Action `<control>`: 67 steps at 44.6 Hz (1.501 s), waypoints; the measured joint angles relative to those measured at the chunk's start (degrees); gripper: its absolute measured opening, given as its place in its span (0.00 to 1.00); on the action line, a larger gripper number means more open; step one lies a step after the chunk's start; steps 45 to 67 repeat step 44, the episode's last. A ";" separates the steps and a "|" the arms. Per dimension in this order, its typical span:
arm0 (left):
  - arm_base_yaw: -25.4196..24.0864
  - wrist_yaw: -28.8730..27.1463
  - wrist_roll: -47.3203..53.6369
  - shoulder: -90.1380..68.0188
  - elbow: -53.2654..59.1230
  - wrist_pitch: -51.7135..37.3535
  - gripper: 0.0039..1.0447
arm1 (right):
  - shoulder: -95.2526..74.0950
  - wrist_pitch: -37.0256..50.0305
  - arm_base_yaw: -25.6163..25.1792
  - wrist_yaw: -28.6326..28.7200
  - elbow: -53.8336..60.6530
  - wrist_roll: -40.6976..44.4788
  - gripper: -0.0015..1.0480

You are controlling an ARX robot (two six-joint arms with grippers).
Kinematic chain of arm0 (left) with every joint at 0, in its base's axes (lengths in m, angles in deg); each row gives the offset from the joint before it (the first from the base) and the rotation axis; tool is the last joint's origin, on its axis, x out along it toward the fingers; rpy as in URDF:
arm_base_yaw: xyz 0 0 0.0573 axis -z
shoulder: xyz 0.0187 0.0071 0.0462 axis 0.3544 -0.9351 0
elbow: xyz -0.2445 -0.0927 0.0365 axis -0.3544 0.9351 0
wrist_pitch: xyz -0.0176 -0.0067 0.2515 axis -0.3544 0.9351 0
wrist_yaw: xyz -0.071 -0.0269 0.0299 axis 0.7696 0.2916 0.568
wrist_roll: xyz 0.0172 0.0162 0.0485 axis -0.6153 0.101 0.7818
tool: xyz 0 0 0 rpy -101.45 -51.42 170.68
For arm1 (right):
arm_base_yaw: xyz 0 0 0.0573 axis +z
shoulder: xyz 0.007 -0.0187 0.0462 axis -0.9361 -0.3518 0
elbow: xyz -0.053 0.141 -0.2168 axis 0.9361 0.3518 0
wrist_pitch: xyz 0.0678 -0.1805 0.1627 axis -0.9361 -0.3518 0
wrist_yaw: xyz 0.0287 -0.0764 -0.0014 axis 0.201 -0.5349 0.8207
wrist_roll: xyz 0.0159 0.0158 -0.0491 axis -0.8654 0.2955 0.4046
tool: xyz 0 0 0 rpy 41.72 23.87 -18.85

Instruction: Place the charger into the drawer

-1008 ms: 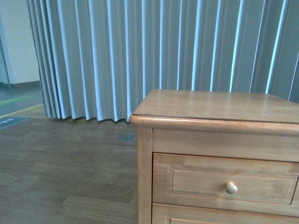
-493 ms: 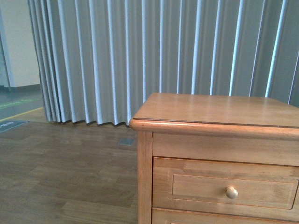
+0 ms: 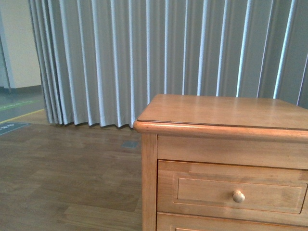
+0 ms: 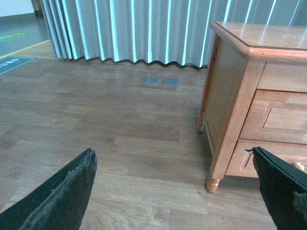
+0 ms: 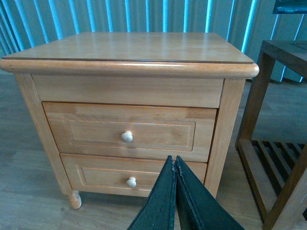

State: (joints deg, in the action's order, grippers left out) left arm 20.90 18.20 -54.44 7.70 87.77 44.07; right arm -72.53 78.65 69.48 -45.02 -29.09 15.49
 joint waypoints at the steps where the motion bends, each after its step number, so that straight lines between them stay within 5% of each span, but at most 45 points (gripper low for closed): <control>1: 0.00 0.00 -0.02 0.00 0.00 0.00 0.94 | 0.42 -0.42 -0.02 0.02 0.00 0.00 0.02; 20: 0.00 0.00 0.00 0.00 0.00 0.00 0.94 | 7.21 -7.13 -0.02 0.02 0.00 0.00 0.02; 24: 0.00 -0.04 0.00 0.00 0.00 0.00 0.94 | 14.82 -16.63 -0.02 0.15 -0.07 0.02 0.02; 35: 0.00 0.00 0.00 0.00 0.00 0.00 0.94 | 17.07 -17.33 -0.02 0.15 -0.07 0.02 0.02; 44: 0.00 0.00 0.00 0.00 0.00 0.00 0.94 | 17.07 -17.33 -0.02 0.17 -0.07 0.07 0.42; 67: 0.00 0.00 0.00 0.00 0.00 0.00 0.94 | 17.07 -17.33 -0.02 0.17 -0.07 0.07 0.42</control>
